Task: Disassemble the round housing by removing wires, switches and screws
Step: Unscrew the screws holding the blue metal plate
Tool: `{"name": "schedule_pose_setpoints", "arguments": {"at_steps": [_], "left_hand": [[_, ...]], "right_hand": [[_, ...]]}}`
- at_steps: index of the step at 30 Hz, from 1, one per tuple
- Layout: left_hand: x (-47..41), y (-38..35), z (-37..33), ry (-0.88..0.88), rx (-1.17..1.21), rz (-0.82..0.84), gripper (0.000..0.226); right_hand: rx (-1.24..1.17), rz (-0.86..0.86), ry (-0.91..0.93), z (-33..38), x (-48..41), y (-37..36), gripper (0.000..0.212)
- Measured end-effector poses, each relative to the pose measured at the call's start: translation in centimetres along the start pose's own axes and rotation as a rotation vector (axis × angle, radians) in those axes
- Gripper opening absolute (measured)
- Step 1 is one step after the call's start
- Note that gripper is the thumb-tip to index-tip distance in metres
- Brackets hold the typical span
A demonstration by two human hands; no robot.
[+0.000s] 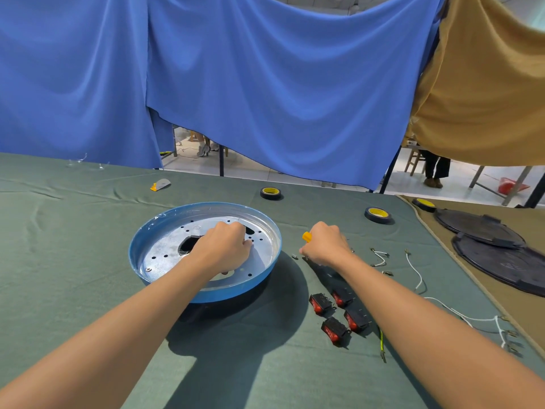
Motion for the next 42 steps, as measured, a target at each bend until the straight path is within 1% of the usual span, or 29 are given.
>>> {"name": "schedule_pose_setpoints", "arguments": {"at_steps": [1,4,6,10,15,21,25,31,34,37,38,40,42], "left_hand": [[0.0,0.0,0.0,-0.001,0.004,0.000,0.024],[0.1,0.0,0.0,-0.004,0.014,0.008,0.022],[0.0,0.0,0.0,-0.005,0.013,0.012,0.021],[-0.1,0.0,0.1,-0.002,0.019,0.022,0.020],[-0.1,0.0,0.2,-0.003,0.021,0.024,0.020],[-0.2,0.0,0.3,0.004,0.033,0.046,0.020],[0.0,0.1,0.3,0.002,0.032,0.043,0.021],[0.0,0.0,0.3,0.010,0.029,0.026,0.021],[-0.4,0.0,0.1,0.059,0.086,0.054,0.019],[-0.8,0.0,-0.1,0.184,0.265,0.160,0.020],[-1.0,0.0,-0.2,0.191,0.282,0.185,0.022],[-1.2,0.4,-0.2,0.149,0.240,0.215,0.029],[-1.0,1.5,-0.2,0.112,0.174,0.220,0.036]], "right_hand": [[0.013,0.000,0.009,0.3,0.1,-0.2,0.027],[0.029,-0.008,0.020,0.9,0.1,-0.2,0.015],[0.041,-0.008,0.016,1.1,0.0,-0.1,0.013],[0.044,0.020,0.039,1.4,0.0,-0.3,0.020],[0.016,0.063,0.063,1.6,-0.3,-0.6,0.016],[-0.025,0.092,0.064,1.4,-0.5,-0.8,0.023],[0.009,0.061,0.063,1.5,-0.2,-1.2,0.027],[-0.036,0.036,0.082,1.8,-0.3,-1.2,0.021],[-0.042,0.036,0.073,1.8,0.0,-0.7,0.031],[-0.136,-0.015,0.067,2.1,0.5,1.3,0.037],[-0.193,-0.027,0.070,2.4,0.7,2.1,0.037],[-0.295,-0.004,0.078,3.2,1.6,3.7,0.040],[-0.369,0.098,0.073,4.2,3.0,4.8,0.045]]}}
Point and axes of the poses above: each hand's wrist, its own x-axis away from the middle knuckle, its own y-axis out of the back of the hand, z = x × y, the point moved 1 cm from there along -x, towards the middle knuckle, and after that the axes turned 14 degrees about y, right-handed, at the moved point
